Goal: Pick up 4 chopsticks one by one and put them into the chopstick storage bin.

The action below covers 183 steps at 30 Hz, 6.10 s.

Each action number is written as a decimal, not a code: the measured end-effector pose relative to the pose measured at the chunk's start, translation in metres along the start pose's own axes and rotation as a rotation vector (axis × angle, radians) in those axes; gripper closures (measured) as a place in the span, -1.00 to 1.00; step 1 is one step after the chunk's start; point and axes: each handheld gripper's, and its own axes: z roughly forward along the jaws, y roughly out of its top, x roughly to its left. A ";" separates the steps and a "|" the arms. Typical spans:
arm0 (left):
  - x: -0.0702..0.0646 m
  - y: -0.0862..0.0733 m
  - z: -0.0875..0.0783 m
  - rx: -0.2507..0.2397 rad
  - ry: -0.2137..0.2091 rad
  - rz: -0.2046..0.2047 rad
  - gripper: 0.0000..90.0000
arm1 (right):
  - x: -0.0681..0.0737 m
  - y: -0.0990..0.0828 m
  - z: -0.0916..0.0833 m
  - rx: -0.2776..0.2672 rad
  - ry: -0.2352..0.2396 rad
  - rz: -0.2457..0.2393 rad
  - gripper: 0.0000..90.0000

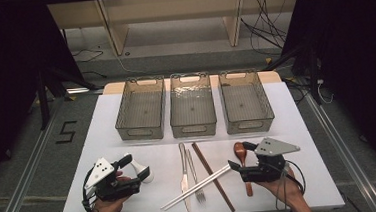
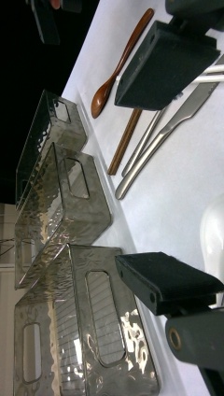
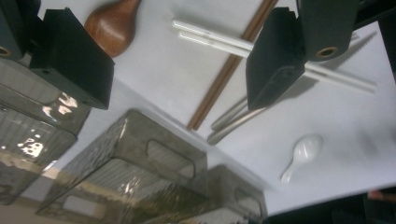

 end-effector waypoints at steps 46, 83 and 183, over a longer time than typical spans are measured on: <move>0.000 0.000 0.000 0.004 0.003 -0.011 -0.57 | 0.057 0.012 0.086 0.519 0.355 -0.518 -0.04; 0.000 0.000 0.001 0.008 0.003 -0.011 -0.57 | 0.075 0.019 0.103 0.695 0.398 -0.875 0.57; -0.049 0.037 0.084 0.082 -0.253 -0.275 0.08 | 0.050 0.040 0.081 0.129 0.289 -0.098 0.88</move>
